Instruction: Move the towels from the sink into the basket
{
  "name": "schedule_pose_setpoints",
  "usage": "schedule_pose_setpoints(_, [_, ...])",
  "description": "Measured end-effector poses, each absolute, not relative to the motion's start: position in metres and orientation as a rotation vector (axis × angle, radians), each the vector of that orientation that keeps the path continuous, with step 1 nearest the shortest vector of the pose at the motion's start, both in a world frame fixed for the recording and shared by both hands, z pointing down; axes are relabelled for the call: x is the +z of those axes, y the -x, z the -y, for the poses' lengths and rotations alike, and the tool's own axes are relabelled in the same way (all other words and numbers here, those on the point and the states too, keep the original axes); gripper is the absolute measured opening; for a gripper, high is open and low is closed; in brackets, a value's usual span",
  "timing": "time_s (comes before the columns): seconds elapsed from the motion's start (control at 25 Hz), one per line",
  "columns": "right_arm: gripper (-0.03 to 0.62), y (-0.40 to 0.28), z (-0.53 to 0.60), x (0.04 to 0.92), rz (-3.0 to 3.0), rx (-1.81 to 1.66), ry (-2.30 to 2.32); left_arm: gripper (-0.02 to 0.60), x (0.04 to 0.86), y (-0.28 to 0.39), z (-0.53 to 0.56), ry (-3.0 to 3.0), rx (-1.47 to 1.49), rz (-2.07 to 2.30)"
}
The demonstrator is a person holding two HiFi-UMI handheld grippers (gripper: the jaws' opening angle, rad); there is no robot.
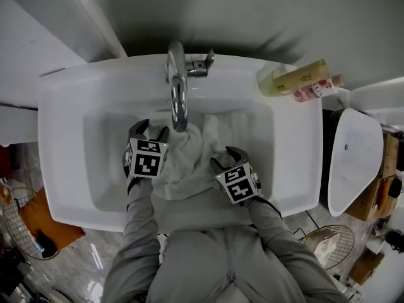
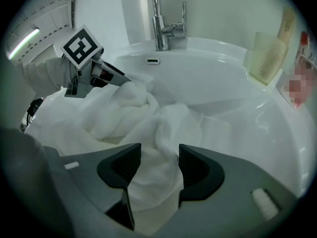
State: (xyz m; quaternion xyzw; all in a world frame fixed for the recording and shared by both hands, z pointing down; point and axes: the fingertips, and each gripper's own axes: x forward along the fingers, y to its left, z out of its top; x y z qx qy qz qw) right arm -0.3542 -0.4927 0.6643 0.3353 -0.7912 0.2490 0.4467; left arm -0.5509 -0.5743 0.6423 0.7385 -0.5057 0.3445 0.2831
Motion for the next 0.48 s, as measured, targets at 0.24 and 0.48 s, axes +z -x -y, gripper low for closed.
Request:
schedule_pose_setpoints(0.24, [0.219, 0.358, 0.491, 0.681, 1.918, 0.638, -0.809, 0.264, 0.659, 0.548, 0.58, -1.967, 0.943, 1.308])
schedule_pose_setpoints(0.48, [0.218, 0.361, 0.493, 0.691, 1.889, 0.639, -0.792, 0.26, 0.67, 0.544, 0.582, -1.966, 0.987, 1.269])
